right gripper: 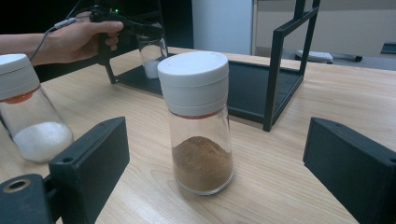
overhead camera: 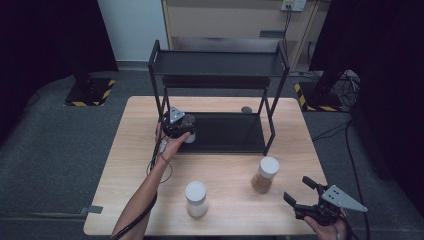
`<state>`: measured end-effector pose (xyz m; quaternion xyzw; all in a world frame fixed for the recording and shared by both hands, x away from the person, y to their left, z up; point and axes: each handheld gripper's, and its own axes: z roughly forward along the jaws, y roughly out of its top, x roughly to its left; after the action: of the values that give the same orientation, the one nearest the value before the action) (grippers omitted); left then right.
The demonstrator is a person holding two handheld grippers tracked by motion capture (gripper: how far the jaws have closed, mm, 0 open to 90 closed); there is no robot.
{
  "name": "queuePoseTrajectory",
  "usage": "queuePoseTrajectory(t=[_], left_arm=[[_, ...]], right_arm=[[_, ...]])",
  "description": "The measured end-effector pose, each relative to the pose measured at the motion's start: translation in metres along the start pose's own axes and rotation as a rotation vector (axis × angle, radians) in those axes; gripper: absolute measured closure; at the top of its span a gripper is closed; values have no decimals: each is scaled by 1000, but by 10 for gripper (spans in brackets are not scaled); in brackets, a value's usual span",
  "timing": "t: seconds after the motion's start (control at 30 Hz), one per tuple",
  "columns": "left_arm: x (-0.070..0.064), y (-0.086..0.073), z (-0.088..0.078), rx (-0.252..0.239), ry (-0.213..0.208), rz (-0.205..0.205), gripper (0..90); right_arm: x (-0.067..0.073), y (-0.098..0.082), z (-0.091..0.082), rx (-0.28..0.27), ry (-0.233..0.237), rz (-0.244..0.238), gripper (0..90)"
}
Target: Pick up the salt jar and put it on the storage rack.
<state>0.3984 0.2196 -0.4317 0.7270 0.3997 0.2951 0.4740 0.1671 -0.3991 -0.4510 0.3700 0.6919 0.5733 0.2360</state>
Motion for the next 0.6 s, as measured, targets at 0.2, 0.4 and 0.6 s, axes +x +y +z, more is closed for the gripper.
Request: queuePoseTrajectory(t=[0.2, 0.4, 0.6], left_arm=[[1, 0, 0, -1, -2, -4, 308], [0, 5, -1, 1, -3, -27, 155], [0, 15, -4, -7, -21, -23, 93]], right_arm=[[0, 0, 0, 0, 1, -1, 75], [0, 0, 0, -1, 1, -1, 75], [1, 0, 0, 0, 1, 0, 75]])
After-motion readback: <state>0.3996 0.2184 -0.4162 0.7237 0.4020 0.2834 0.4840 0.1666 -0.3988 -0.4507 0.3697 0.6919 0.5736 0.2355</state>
